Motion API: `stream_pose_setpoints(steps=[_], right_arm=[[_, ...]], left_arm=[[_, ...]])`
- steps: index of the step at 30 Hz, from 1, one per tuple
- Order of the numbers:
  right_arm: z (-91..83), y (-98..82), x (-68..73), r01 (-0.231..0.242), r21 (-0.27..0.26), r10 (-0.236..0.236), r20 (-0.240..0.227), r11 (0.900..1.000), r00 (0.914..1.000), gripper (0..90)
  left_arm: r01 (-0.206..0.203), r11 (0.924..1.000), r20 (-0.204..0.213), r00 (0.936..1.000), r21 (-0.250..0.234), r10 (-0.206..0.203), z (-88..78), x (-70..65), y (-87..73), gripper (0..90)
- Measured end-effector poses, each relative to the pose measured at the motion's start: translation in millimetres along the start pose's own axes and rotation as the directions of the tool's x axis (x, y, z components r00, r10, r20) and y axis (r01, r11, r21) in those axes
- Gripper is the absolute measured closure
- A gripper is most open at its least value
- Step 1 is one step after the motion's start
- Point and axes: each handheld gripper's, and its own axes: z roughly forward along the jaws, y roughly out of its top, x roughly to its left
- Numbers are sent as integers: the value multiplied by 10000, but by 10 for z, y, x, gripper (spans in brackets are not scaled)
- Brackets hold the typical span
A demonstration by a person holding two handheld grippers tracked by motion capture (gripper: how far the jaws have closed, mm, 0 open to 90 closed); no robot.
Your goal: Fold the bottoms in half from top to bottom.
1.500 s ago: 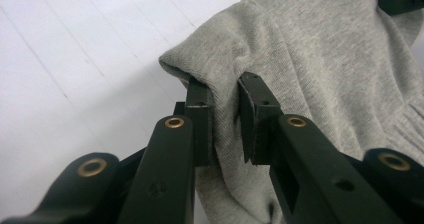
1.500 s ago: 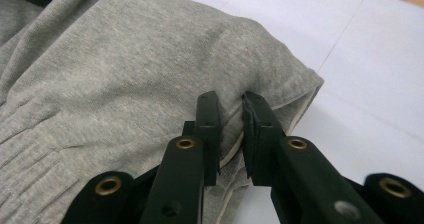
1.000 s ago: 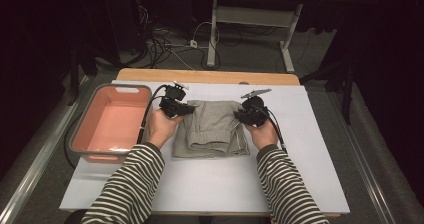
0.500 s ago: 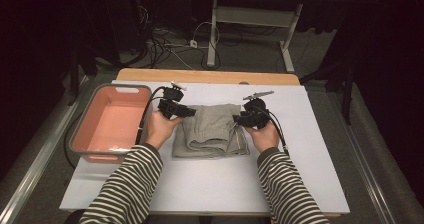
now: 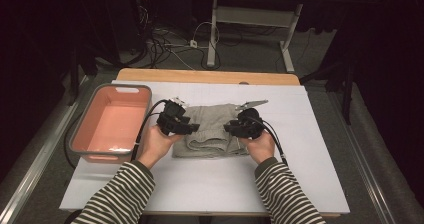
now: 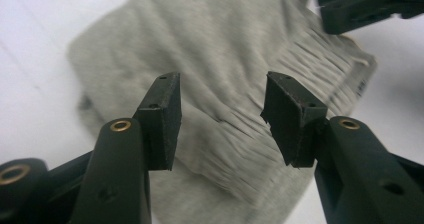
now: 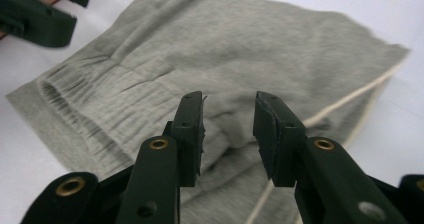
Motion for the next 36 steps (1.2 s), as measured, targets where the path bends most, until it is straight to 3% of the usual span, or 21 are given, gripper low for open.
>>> stream_pose_setpoints(steps=[4, 10, 22, 29, 36], right_arm=[[63, -21, 60, 24, 131, -22, -175, 9999, 9998, 649], [93, -126, 88, 134, 252, -129, -207, 9996, 9997, 648], [204, -262, 122, 66, 369, -55, -311, 9993, 9995, 664], [198, -217, 110, 109, 617, -91, -291, 9980, 9995, 626], [102, -202, 110, 117, 400, -114, -79, 9991, 9999, 579]], left_arm=[[-363, 9987, -114, 9993, 344, 367, 59, -55, -58, 476], [-460, 9962, -145, 9988, 735, 472, 166, -57, -213, 476], [-397, 9984, -45, 9992, 403, 399, 232, -32, -440, 463], [-320, 9990, 6, 9995, 299, 320, 206, -33, -452, 455], [-63, 10000, 210, 9998, 17, 63, 170, -17, -460, 454]])
